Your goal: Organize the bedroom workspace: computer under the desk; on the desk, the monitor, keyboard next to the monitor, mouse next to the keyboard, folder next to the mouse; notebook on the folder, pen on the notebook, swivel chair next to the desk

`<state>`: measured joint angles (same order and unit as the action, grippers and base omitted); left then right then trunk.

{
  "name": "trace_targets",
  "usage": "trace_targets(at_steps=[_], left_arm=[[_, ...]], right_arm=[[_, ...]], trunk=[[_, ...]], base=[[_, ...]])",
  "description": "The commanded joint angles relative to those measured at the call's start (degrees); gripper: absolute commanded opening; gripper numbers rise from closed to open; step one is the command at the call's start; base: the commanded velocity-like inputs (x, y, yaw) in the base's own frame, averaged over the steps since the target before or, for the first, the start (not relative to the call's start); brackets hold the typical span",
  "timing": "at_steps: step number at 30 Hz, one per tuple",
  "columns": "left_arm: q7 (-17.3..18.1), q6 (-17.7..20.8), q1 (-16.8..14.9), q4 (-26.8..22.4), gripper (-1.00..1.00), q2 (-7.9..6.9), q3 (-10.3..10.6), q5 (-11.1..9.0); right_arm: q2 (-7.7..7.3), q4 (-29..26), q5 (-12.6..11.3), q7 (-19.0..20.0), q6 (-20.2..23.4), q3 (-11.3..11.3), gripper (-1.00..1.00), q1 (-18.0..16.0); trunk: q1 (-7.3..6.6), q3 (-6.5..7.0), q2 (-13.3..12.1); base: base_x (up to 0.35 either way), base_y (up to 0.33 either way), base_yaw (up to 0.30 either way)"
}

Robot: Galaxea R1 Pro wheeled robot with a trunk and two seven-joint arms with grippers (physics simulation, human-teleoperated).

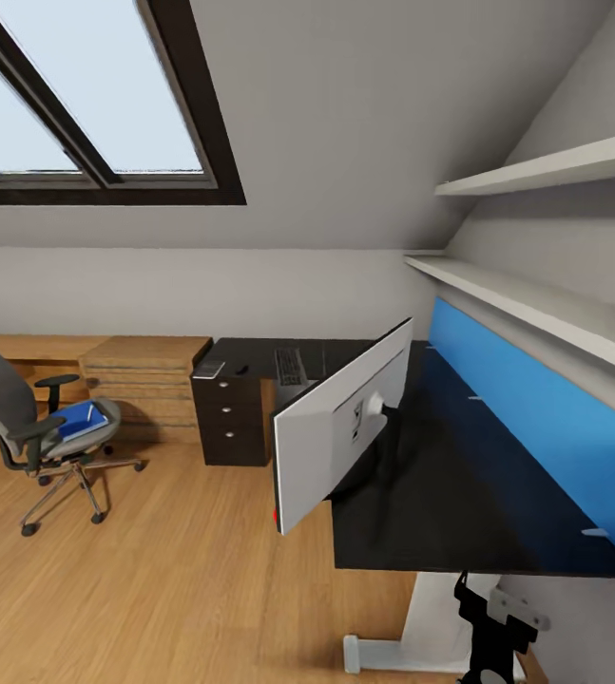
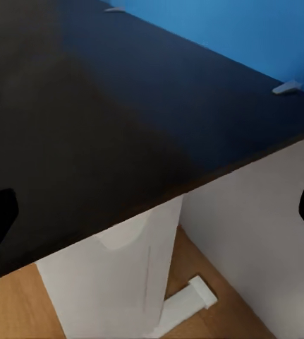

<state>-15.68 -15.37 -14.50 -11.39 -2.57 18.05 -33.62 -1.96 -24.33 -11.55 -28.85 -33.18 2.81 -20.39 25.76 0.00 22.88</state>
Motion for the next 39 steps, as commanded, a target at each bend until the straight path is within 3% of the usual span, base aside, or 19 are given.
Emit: trace_targets(at_steps=[1,6,8,11,12,13,16,18,19,23,25,32,39], left_arm=[[-0.31,-0.11,-0.01,-0.03,1.0,-0.04,0.46,-0.37],[-0.31,-0.17,-0.01,-0.03,1.0,-0.06,0.42,-0.39],[-0.31,-0.17,-0.01,-0.03,1.0,-0.06,0.41,-0.39],[-0.31,-0.18,-0.01,-0.03,1.0,-0.06,0.41,-0.39],[-0.31,-0.18,-0.01,-0.03,1.0,-0.06,0.41,-0.39],[-0.31,-0.19,-0.01,-0.03,1.0,-0.06,0.45,-0.39],[-0.31,-0.19,-0.01,-0.03,1.0,-0.06,0.48,-0.39],[-0.31,-0.19,-0.01,-0.03,1.0,-0.08,0.49,-0.34],[-0.27,-0.23,-0.01,-0.03,1.0,-0.07,0.49,-0.2],[-0.24,-0.32,-0.01,-0.03,1.0,-0.05,0.55,-0.1],[-0.23,-0.59,-0.01,-0.05,1.0,0.01,0.71,-0.09],[-0.23,-0.73,-0.01,-0.03,1.0,0.06,0.89,-0.12],[1.38,-0.91,-0.01,-0.59,1.0,-0.06,0.82,-0.16]], right_arm=[[0.21,-0.1,-0.02,-0.11,-1.57,0.34,1.0,-0.02],[0.69,-3.32,3.03,-0.52,-3.33,0.68,1.0,-0.03],[0.76,-7.03,4.07,-0.63,-3.08,0.76,1.0,-0.05],[0.8,-15.05,4.96,-0.67,1.29,0.74,1.0,-0.09],[0.81,-18.35,5.15,-0.66,5.63,0.73,1.0,-0.17],[0.81,-24.62,5.16,0.15,25.86,0.71,1.0,-3.01],[0.88,-22.52,5.09,3.05,32.04,0.76,1.0,-8.09],[1.2,-16.48,5.0,9.08,34.56,0.76,1.0,-12.85],[1.39,-10.57,4.84,16.34,35.03,0.55,1.0,-15.81],[1.57,-5.81,5.13,22.41,30.22,0.62,1.0,-17.24],[1.72,-1.25,5.39,24.75,23.42,0.81,1.0,-17.75],[1.78,1.02,5.34,24.59,20.71,0.73,1.0,-17.93],[1.89,1.12,5.42,19.92,20.58,0.7,1.0,-17.93]], trunk=[[0.02,-0.03,0.04],[0.02,-0.03,0.04],[0.02,-0.03,0.04],[0.02,-0.03,0.04],[0.02,-0.03,0.04],[0.02,-0.03,0.04],[0.02,-0.03,0.04],[0.02,-0.03,0.04],[0.02,-0.03,0.04],[0.02,-0.03,0.04],[0.02,-0.03,0.04],[0.02,-0.03,0.04],[0.02,-0.03,0.04]], base=[[0.001,0.001,-0.028],[0.0,0.0,-0.01],[0.0,0.0,-0.003],[0.0,0.0,-0.001],[0.0,0.0,0.0],[0.0,0.0,0.0],[0.0,0.0,0.0],[0.0,0.0,0.0],[0.0,0.0,0.0],[0.0,0.0,0.0],[0.0,0.0,0.0],[0.0,0.0,0.0],[0.0,0.0,0.0]])
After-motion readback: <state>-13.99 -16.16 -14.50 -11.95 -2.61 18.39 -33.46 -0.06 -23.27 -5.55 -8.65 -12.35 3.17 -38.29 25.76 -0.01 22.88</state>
